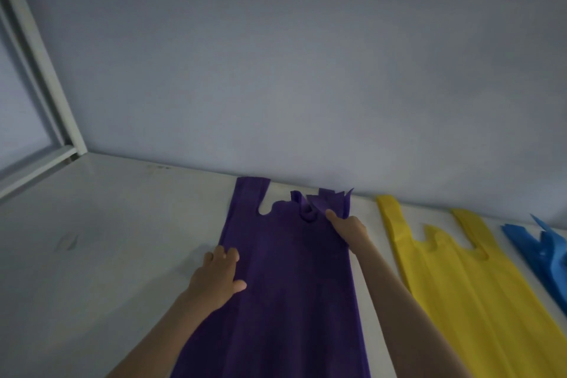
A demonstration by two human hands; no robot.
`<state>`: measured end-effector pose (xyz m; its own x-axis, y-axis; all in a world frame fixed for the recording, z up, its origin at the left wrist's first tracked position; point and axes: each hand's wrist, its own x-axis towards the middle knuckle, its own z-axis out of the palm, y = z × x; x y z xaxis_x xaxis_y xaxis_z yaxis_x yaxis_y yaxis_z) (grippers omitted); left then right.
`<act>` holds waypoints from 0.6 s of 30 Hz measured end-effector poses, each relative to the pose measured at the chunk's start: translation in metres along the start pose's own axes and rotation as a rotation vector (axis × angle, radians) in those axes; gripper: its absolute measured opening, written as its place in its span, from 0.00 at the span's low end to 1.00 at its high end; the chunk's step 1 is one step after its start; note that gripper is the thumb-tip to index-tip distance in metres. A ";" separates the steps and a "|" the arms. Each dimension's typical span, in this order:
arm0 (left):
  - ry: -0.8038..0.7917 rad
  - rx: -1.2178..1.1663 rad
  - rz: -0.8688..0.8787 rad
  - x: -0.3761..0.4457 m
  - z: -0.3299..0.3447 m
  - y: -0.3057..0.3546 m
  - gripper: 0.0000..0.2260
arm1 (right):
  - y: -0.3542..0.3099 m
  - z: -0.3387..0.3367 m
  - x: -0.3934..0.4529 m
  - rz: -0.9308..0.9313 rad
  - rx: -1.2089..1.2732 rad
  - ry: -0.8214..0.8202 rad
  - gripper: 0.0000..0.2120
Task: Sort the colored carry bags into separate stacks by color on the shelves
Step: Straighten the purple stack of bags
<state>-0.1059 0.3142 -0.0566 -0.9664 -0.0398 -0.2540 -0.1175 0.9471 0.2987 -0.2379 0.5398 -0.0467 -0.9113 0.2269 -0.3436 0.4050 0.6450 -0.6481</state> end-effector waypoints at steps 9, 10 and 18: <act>0.001 -0.062 -0.008 0.000 -0.001 -0.001 0.21 | -0.026 -0.005 0.004 -0.159 0.764 -0.052 0.10; 0.002 -0.072 -0.011 -0.001 -0.001 -0.002 0.21 | -0.023 -0.007 0.004 -0.170 0.802 -0.011 0.10; -0.002 -0.104 -0.011 -0.001 -0.003 -0.004 0.20 | 0.007 -0.010 0.015 0.113 0.484 -0.339 0.38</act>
<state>-0.1052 0.3099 -0.0550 -0.9645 -0.0494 -0.2593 -0.1514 0.9082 0.3901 -0.2498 0.5553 -0.0492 -0.8181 -0.0224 -0.5747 0.5586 0.2063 -0.8033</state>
